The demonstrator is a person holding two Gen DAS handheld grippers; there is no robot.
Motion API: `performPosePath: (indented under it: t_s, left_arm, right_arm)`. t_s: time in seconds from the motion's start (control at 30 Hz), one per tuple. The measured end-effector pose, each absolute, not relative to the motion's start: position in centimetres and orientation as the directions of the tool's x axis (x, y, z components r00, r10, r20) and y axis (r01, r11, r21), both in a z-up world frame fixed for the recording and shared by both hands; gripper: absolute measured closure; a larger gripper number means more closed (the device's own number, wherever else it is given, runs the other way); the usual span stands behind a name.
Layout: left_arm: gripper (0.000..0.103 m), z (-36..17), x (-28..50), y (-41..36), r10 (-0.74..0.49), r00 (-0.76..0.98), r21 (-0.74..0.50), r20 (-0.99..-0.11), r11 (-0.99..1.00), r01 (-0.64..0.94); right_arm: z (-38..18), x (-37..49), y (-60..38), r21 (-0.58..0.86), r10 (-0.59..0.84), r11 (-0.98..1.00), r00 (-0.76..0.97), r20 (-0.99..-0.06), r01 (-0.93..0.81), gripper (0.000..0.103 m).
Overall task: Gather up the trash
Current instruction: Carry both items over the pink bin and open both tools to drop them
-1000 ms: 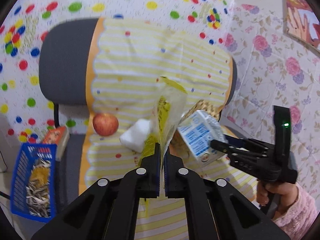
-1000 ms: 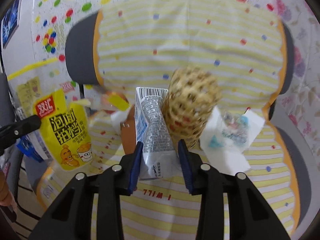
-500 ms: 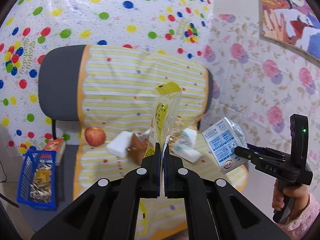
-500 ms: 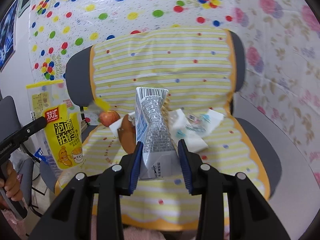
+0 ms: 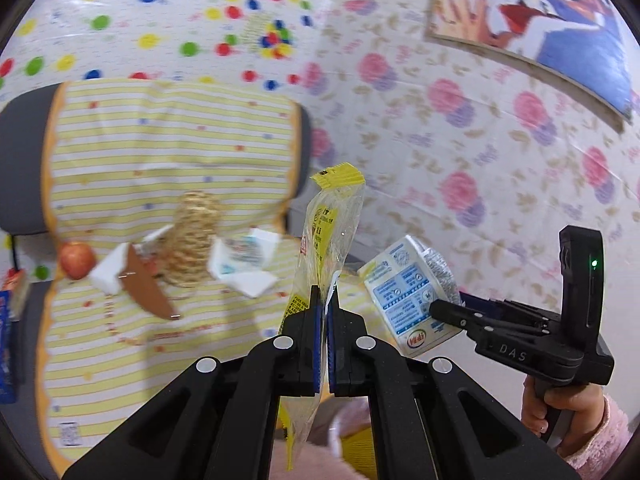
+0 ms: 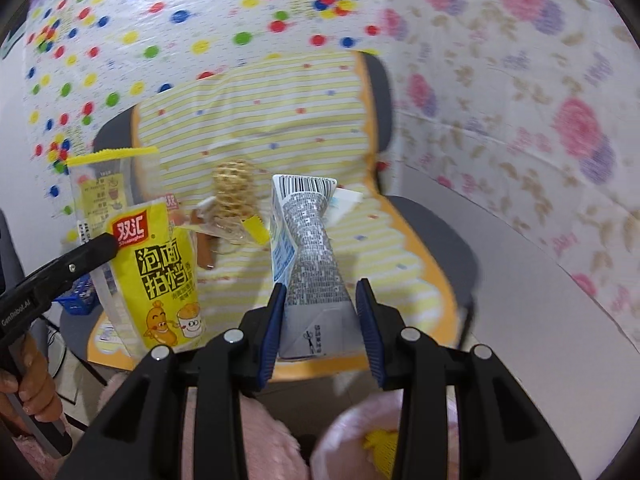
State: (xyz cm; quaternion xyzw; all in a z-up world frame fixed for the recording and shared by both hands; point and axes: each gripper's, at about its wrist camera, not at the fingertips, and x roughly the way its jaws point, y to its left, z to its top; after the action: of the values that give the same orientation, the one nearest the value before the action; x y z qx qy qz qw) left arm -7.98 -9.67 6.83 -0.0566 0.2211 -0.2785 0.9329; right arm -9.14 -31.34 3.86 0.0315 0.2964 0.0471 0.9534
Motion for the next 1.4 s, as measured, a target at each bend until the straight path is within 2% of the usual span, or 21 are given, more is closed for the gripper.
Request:
performPosePath:
  t_s: [0.23, 0.5, 1.0, 1.03, 1.07, 1.1, 1.17, 1.27, 1.4]
  left_arm:
    - [0.1, 5.4, -9.5, -15.2, -0.646, 0.663, -0.233, -0.378, 0.759, 0.608]
    - [0.101, 1.8, -10.5, -19.1, -0.691, 0.591, -0.259, -0.416, 0.713, 0.651]
    - [0.098, -2.3, -9.8, -22.9, -0.683, 0.547, -0.244, -0.485, 0.706, 0.665]
    - [0.095, -2.7, -9.3, -23.2, -0.68, 0.539, -0.251, -0.498, 0.707, 0.661]
    - [0.08, -2.9, -9.0, -23.3, -0.681, 0.528, -0.26, -0.507, 0.705, 0.66]
    - [0.057, -3.3, -8.7, -23.5, -0.678, 0.519, -0.268, -0.52, 0.707, 0.655]
    - [0.041, -3.9, -8.2, -23.3, -0.665, 0.519, -0.28, -0.536, 0.721, 0.634]
    - [0.035, -4.5, -7.6, -22.5, -0.642, 0.518, -0.287, -0.565, 0.742, 0.606]
    - [0.035, -4.2, -7.3, -20.2, -0.608, 0.554, -0.284, -0.569, 0.778, 0.561]
  right_arm:
    - [2.5, -12.9, -35.2, 0.045, -0.02, 0.997, 0.802, -0.598, 0.059, 0.067]
    - [0.1, -16.6, -37.8, -0.003, -0.128, 0.986, 0.759, -0.638, 0.164, 0.067]
    - [-3.5, -16.7, -39.8, 0.022, -0.137, 0.977, 0.701, -0.7, 0.213, 0.067]
    - [-3.8, -16.4, -39.9, 0.026, -0.133, 0.977, 0.697, -0.704, 0.213, 0.067]
    - [-4.1, -16.1, -40.0, 0.029, -0.127, 0.977, 0.693, -0.71, 0.209, 0.067]
    - [-4.7, -15.8, -40.1, 0.032, -0.123, 0.978, 0.686, -0.717, 0.208, 0.066]
    - [-5.3, -15.5, -40.3, 0.034, -0.122, 0.977, 0.675, -0.727, 0.213, 0.058]
    - [-5.6, -15.6, -40.4, 0.045, -0.11, 0.977, 0.671, -0.733, 0.21, 0.058]
    - [-4.8, -15.9, -40.7, 0.035, -0.124, 0.976, 0.68, -0.722, 0.215, 0.058]
